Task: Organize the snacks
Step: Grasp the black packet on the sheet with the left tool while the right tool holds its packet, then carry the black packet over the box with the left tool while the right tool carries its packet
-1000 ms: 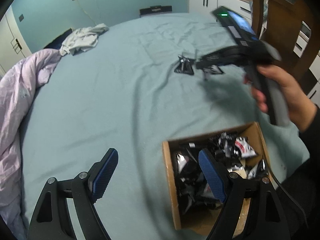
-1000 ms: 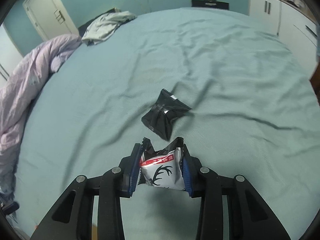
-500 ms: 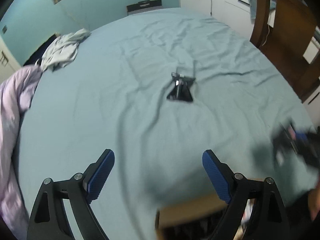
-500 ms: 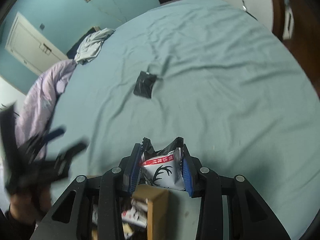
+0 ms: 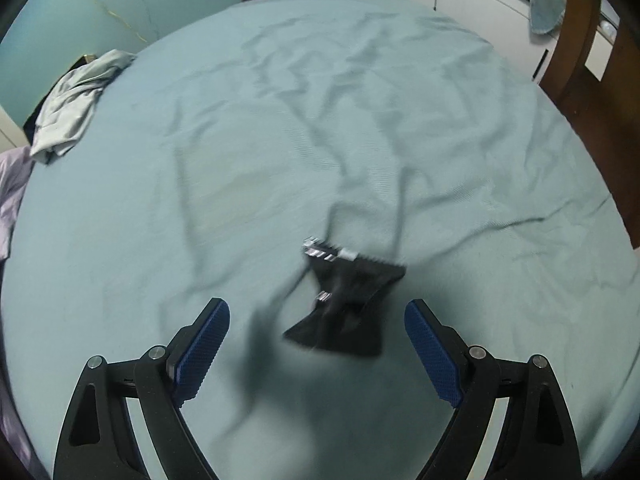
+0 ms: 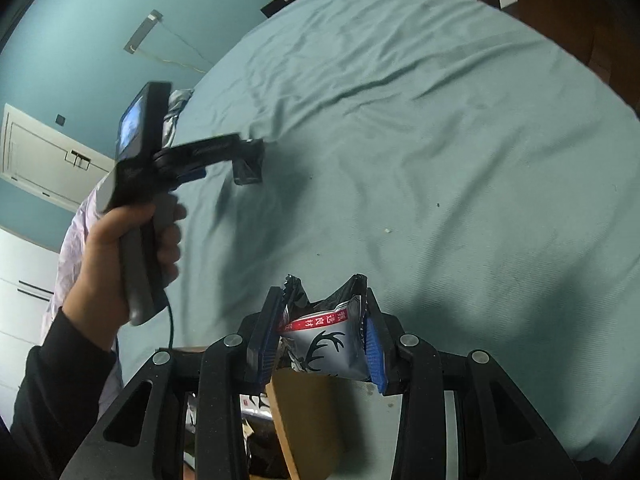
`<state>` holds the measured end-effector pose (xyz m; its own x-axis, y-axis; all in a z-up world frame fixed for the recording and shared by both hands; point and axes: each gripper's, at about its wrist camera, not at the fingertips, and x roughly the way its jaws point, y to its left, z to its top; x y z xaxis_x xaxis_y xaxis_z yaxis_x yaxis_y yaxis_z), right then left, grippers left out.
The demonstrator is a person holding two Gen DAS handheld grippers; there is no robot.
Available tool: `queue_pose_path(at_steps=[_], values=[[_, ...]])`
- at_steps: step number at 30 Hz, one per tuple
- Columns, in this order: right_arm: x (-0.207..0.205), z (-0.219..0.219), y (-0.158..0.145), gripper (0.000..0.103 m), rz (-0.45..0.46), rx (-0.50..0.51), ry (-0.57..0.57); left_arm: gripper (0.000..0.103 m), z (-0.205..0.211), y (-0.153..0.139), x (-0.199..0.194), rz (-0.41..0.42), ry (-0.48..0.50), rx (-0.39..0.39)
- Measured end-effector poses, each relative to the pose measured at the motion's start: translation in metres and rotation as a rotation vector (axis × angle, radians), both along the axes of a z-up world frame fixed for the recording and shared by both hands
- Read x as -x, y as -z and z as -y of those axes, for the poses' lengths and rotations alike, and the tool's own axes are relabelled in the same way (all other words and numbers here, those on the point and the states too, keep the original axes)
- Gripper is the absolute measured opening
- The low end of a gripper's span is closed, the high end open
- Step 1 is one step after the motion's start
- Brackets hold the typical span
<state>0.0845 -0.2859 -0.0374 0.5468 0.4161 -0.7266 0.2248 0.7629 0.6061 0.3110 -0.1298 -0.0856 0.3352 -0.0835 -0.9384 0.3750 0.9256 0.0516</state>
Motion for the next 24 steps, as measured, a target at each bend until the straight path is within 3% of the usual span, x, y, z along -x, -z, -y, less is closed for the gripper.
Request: queue_pose_path(at_steps=[2,4,6,8,13,17,24], values=[[-0.003,-0.005,0.001,0.036,0.001,0.000,-0.002,0.090,0.013,0.010,-0.004,-0.007,0.021,-0.031],[-0.003,-0.006,0.001,0.036,0.005,0.027,0.002,0.078,0.022,0.018,-0.004,-0.006,0.039,-0.071],[0.000,-0.005,0.003,0.036,0.008,0.032,0.009,0.043,0.027,0.022,0.000,-0.028,0.070,-0.055],[0.001,-0.004,0.004,0.035,0.007,0.036,0.019,0.032,0.031,0.015,0.008,-0.007,0.097,-0.058],[0.004,-0.006,0.001,0.036,0.010,0.053,0.041,0.028,0.022,-0.015,0.034,0.053,0.103,-0.081],[0.007,-0.015,-0.005,0.036,0.032,0.092,0.043,0.028,-0.004,-0.056,0.067,0.092,0.051,-0.057],[0.025,-0.021,-0.020,0.036,0.052,0.127,0.047,0.028,-0.044,-0.112,0.132,0.148,0.047,-0.035]])
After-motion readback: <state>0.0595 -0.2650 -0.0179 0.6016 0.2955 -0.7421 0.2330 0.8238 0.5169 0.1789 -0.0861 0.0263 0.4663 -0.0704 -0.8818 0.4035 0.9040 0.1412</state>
